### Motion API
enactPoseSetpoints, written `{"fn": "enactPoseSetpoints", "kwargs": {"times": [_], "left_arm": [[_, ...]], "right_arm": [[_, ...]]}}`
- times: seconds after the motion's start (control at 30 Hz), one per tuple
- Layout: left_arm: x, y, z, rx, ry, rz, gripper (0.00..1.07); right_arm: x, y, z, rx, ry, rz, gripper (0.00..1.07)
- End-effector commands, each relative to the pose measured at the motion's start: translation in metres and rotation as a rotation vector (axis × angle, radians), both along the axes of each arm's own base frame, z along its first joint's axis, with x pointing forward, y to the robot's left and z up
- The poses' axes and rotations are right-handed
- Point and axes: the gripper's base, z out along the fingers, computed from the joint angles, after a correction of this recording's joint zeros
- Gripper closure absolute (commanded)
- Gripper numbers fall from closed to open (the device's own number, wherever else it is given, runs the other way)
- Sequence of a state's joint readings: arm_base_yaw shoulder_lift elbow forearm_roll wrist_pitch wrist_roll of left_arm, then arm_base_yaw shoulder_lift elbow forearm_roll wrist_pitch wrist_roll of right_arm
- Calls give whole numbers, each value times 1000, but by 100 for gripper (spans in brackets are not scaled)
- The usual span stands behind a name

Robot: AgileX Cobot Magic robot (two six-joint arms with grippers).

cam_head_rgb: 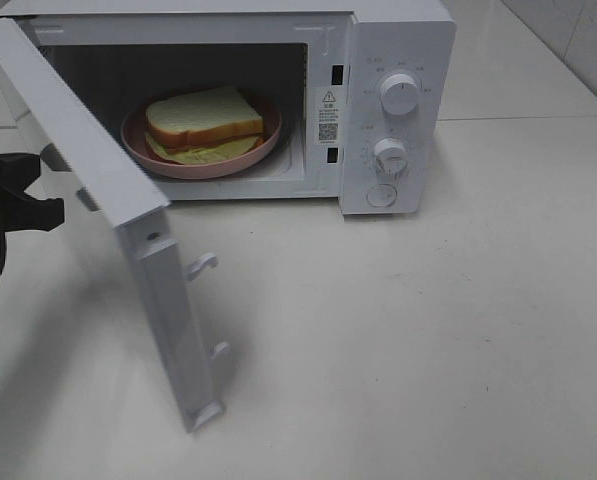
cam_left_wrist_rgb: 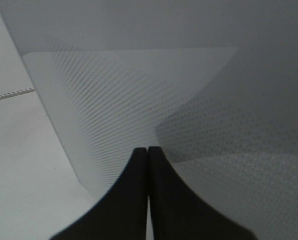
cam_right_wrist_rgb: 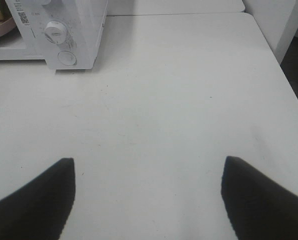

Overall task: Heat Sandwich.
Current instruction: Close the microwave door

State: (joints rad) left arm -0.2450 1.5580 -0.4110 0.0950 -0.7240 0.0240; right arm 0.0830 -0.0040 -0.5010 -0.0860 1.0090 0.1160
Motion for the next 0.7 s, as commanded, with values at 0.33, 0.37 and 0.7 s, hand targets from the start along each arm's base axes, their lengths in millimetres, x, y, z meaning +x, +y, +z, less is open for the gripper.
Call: {"fn": "enactPoseSetpoints", "kwargs": {"times": [0.33, 0.37, 0.7], "left_arm": [[24, -38, 4, -29, -52, -118, 107], [25, -41, 4, -30, -55, -125, 107], [42, -85, 2, -55, -48, -190, 107]], "right_arm": [[-4, 0, 1, 9, -42, -13, 32], [-4, 0, 1, 9, -42, -13, 32], [-4, 0, 1, 9, -42, -13, 32]]}}
